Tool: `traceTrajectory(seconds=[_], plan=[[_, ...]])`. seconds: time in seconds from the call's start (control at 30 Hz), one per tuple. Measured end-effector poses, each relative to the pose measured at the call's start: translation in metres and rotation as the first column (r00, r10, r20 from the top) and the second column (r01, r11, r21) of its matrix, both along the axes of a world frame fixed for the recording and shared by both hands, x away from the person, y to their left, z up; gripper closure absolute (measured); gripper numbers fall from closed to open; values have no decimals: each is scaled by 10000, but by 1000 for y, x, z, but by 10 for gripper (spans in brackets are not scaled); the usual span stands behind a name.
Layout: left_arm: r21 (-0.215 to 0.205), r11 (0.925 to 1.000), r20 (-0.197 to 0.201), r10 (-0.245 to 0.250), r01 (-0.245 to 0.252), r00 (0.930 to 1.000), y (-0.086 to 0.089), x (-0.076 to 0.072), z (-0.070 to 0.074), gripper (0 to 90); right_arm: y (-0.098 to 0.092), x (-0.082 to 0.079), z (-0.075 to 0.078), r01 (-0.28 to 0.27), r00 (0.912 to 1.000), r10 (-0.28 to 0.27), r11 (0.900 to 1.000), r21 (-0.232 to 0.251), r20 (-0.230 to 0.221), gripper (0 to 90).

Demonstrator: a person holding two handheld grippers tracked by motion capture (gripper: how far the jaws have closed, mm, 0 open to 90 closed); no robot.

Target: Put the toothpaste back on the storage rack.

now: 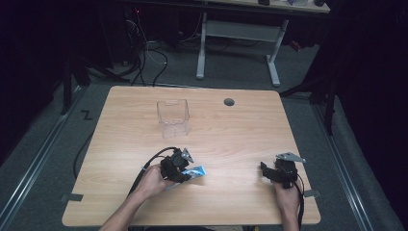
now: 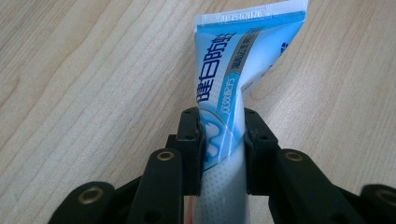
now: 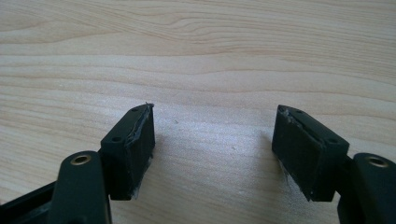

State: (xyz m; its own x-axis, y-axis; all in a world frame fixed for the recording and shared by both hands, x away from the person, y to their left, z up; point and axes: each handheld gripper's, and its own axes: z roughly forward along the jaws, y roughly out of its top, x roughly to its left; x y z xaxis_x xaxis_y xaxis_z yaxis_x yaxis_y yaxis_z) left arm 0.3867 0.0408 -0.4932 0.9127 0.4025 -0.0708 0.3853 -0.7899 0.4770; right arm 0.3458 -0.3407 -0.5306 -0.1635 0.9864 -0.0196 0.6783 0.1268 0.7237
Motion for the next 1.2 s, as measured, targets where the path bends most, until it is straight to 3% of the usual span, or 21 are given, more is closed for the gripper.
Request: traceTrajectory(seconds=[0.17,0.57,0.77,1.2], plan=[[-540,9981,66,302,-298,9995,7,1,8,726,0,0,0,0,10000,0,10000,-2,1,301],[-1034,9934,513,559,-504,9971,17,5,38,722,0,0,0,-1,10000,1,10000,-1,-1,301],[-1544,9856,499,767,-682,9958,23,11,48,721,0,0,0,0,10000,0,10000,1,1,301],[-2233,9690,756,1257,-1061,9892,30,24,71,720,0,0,0,-1,10000,1,10000,-1,3,301]])
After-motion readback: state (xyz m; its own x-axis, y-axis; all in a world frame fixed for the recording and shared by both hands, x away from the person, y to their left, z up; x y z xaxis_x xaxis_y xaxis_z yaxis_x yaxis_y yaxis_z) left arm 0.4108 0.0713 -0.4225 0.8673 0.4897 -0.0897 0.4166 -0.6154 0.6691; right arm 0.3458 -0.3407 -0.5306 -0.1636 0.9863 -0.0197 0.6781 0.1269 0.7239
